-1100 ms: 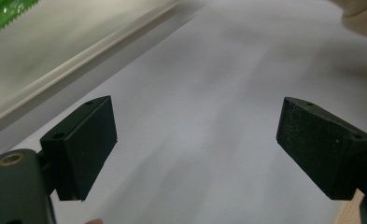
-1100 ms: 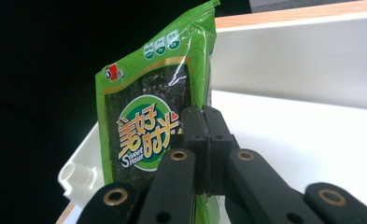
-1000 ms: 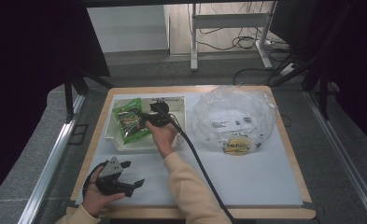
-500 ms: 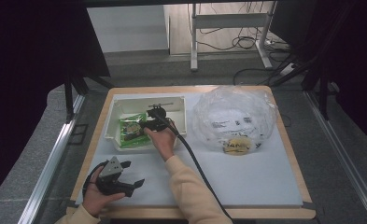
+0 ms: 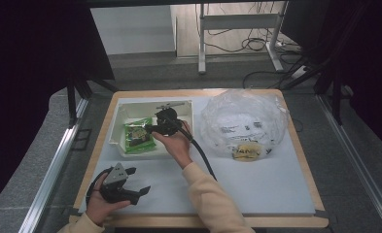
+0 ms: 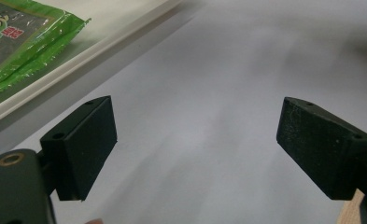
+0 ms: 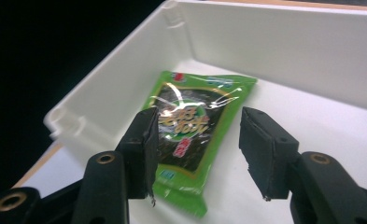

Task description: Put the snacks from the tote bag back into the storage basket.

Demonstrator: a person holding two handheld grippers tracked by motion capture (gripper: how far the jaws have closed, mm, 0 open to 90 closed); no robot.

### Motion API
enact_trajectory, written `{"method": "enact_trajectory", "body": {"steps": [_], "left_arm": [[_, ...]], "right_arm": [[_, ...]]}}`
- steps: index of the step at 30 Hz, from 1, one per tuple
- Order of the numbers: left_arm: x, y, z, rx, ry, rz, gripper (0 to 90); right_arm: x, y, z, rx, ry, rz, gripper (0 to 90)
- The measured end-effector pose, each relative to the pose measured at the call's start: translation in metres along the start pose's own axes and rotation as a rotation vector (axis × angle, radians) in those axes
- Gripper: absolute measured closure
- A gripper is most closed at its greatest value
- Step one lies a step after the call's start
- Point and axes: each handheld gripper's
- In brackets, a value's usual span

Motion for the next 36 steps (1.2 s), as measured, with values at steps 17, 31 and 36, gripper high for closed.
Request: {"method": "enact_trajectory", "body": {"steps": [17, 31, 36], "left_arm": [[0.000, -0.001, 0.001, -0.023, -0.004, 0.002, 12.2], [0.000, -0.002, 0.000, -0.031, -0.001, 0.002, 12.1], [0.000, -0.002, 0.000, -0.028, -0.002, 0.003, 12.1]], "right_arm": [[0.036, 0.094, -0.016, -0.002, 0.175, -0.043, 45.5], [0.096, 0.175, -0.042, 0.070, 0.155, -0.070, 44.0], [0.127, 0.195, -0.050, 0.106, 0.128, -0.050, 44.0]]}}
Point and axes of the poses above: each handheld gripper's, and its own axes: y roughly backward along the jaws, x roughly out of its underside, z roughly to its left, and after that the axes turned 11 degrees about y, right-handed
